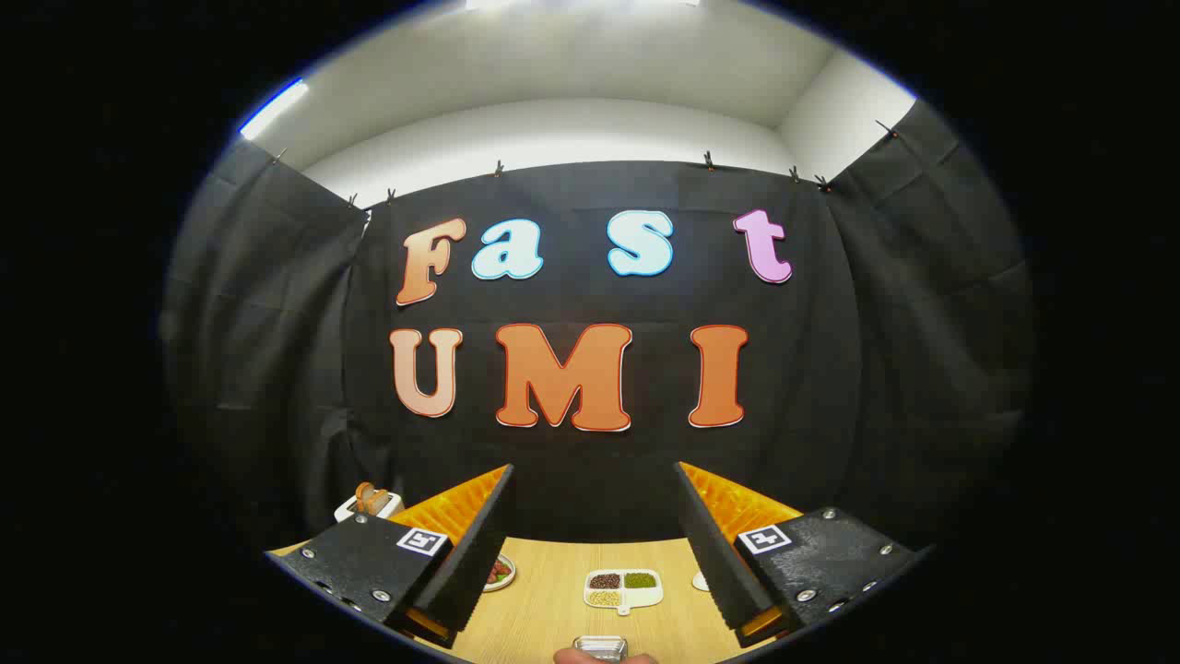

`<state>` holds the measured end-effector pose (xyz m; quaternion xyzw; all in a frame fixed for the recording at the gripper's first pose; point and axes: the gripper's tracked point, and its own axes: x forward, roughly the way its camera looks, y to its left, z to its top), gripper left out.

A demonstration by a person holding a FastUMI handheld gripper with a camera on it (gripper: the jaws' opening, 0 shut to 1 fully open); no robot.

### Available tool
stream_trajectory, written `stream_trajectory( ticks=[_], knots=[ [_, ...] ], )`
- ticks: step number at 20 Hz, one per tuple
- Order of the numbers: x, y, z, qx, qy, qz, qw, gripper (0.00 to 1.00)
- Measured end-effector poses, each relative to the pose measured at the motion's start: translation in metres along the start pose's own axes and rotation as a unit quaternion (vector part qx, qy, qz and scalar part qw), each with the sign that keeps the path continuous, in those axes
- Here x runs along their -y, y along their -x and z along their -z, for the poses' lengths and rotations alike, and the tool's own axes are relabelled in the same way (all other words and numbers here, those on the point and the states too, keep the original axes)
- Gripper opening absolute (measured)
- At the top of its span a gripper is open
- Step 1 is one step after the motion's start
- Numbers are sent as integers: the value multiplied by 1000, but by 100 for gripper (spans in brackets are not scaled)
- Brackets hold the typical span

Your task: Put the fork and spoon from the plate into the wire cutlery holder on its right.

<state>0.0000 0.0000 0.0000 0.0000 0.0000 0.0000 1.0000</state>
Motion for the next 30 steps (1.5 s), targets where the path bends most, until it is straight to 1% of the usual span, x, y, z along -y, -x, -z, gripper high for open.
stream_trajectory(
  ticks=[2, 4, 6, 9, 12, 16, 18, 22, 30],
  knots=[
    [-5, 2, -7, 11, -1, -5, 1000, 99],
    [-9, 2, -2, 6, 17, -11, 1000, 99],
    [-4, 8, 7, -9, 31, -1, 999, 99],
    [-7, 14, -1, 4, 7, -13, 1000, 98],
    [1, 13, -11, 31, -18, -7, 999, 98],
    [-9, 9, -13, 33, 7, -13, 999, 98],
    [-8, 7, -17, 42, 15, -5, 999, 98],
    [-31, 2, -14, 43, 6, 4, 999, 98],
    [-110, -10, 14, 15, 2, 27, 1000, 98]
  ],
)
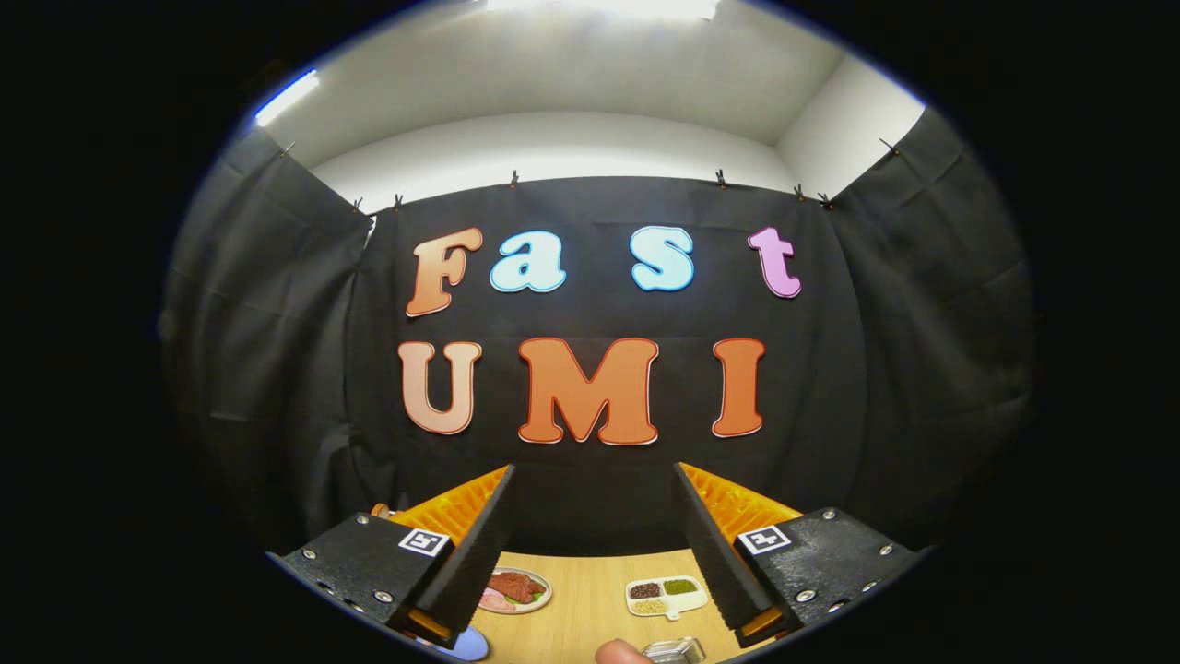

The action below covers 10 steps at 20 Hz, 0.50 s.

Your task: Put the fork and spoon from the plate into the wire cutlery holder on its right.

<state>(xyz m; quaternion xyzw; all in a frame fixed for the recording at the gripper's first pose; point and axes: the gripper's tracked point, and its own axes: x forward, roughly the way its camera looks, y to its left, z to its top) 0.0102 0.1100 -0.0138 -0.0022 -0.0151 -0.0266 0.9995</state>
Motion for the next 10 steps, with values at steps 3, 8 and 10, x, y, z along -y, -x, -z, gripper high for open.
stream_trajectory(
  ticks=[3, 8, 10],
  knots=[
    [-35, -1, 24, -31, -2, -8, 999, 98],
    [-101, 1, 76, -100, 22, -40, 994, 98],
    [-122, 3, 101, -139, 29, -49, 989, 98]
  ],
)
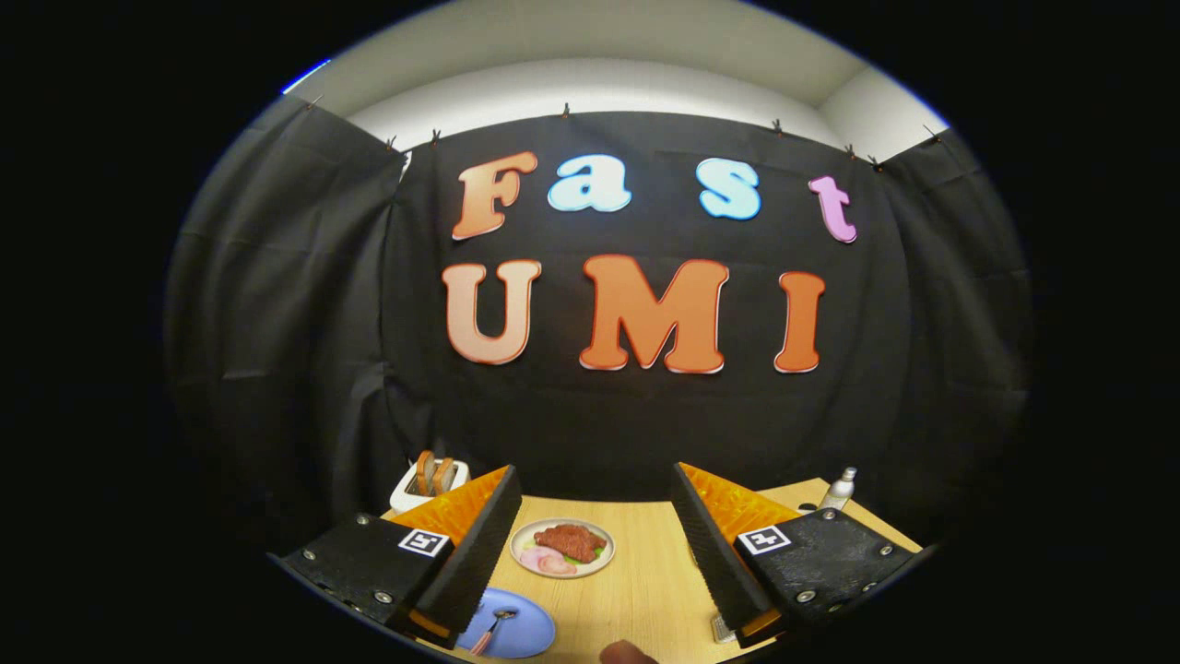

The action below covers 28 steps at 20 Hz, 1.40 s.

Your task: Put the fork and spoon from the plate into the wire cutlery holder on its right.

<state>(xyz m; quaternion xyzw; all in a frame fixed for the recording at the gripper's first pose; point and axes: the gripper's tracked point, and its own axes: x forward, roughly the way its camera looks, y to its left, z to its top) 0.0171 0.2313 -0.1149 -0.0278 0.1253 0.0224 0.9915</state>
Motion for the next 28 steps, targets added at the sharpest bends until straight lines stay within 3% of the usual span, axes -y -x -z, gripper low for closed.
stream_trajectory(
  ticks=[6, 13, 18, 28],
  knots=[
    [-56, -20, 59, -115, 2, -44, 992, 96],
    [-87, -15, 150, -266, -4, -63, 962, 92],
    [-105, 2, 213, -378, -11, -73, 923, 86],
    [-114, 36, 304, -543, 15, -73, 836, 61]
  ],
)
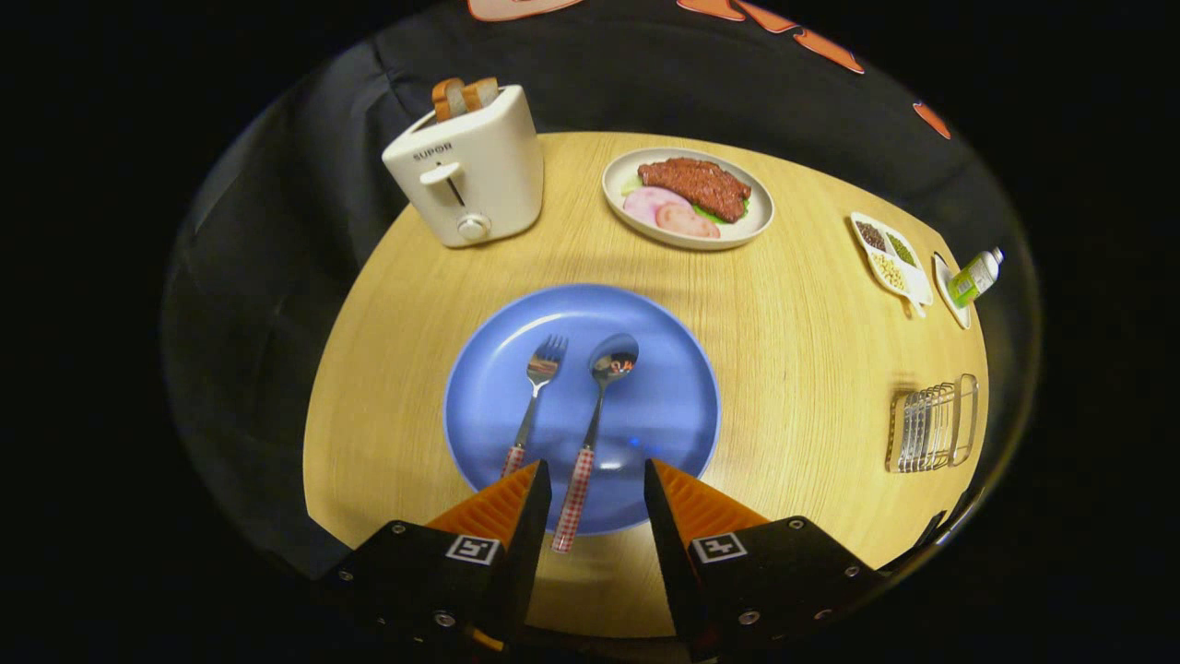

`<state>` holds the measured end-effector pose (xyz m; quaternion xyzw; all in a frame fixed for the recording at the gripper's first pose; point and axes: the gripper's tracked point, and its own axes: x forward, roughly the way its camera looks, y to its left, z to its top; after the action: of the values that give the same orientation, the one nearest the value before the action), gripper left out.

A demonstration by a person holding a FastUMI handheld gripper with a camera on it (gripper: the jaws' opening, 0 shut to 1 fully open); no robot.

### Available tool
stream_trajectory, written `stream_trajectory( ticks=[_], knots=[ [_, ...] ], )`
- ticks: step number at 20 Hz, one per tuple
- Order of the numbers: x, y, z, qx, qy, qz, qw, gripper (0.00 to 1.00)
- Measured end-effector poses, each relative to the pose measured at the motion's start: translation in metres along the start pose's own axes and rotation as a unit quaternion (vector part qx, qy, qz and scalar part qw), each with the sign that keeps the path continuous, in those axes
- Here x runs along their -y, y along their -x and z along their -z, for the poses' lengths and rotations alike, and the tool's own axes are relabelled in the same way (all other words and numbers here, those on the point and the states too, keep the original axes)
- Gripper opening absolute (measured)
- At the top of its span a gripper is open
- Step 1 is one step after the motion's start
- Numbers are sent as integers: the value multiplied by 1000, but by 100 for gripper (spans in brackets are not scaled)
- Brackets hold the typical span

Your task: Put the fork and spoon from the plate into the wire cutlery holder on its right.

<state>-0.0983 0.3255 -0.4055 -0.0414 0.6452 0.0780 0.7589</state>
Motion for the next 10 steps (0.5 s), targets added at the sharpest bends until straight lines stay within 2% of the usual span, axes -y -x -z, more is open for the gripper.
stream_trajectory(
  ticks=[10],
  knots=[
    [-17, -24, 32, -100, -19, -4, 995, 29]
  ],
)
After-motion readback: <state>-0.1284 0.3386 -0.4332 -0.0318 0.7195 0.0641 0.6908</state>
